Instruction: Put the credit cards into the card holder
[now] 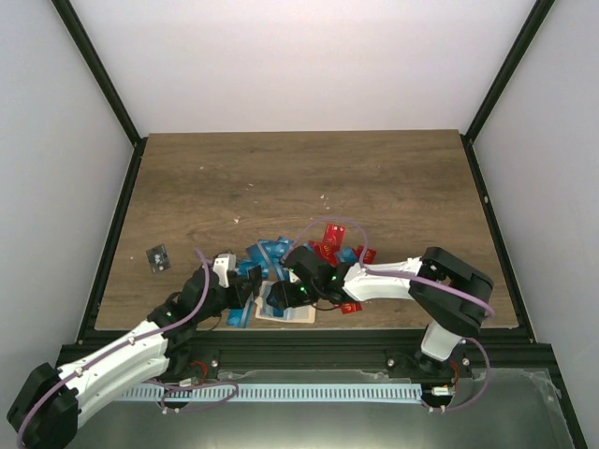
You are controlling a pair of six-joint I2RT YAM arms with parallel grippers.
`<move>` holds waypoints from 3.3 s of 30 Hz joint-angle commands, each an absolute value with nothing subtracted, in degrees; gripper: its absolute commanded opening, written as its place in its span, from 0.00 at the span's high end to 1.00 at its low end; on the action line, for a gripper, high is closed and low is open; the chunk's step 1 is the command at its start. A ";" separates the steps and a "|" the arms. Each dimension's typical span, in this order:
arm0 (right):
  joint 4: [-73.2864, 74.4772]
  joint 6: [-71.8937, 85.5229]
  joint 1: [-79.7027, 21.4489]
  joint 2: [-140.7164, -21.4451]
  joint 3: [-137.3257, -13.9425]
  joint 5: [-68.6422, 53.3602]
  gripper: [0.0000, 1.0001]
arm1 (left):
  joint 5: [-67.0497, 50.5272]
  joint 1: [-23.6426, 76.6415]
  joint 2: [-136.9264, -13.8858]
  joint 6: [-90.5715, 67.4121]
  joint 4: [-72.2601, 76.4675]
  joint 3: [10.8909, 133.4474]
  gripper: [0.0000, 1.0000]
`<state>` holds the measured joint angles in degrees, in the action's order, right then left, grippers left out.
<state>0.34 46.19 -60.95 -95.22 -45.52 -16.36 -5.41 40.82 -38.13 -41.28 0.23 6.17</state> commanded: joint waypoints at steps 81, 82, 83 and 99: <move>-1.98 47.17 -53.35 -79.97 -25.11 -11.38 0.67 | -18.16 42.58 -59.47 -48.25 18.88 9.84 0.96; -2.09 47.19 -53.35 -80.07 -25.04 -11.51 0.67 | -17.98 42.54 -59.95 -48.19 19.08 9.93 0.96; -2.11 47.15 -53.32 -80.16 -24.97 -11.55 0.67 | -17.71 42.61 -60.41 -48.10 19.15 9.93 0.96; -2.72 47.45 -53.35 -80.67 -24.37 -12.15 0.67 | -14.85 43.35 -61.24 -47.25 18.29 9.14 0.96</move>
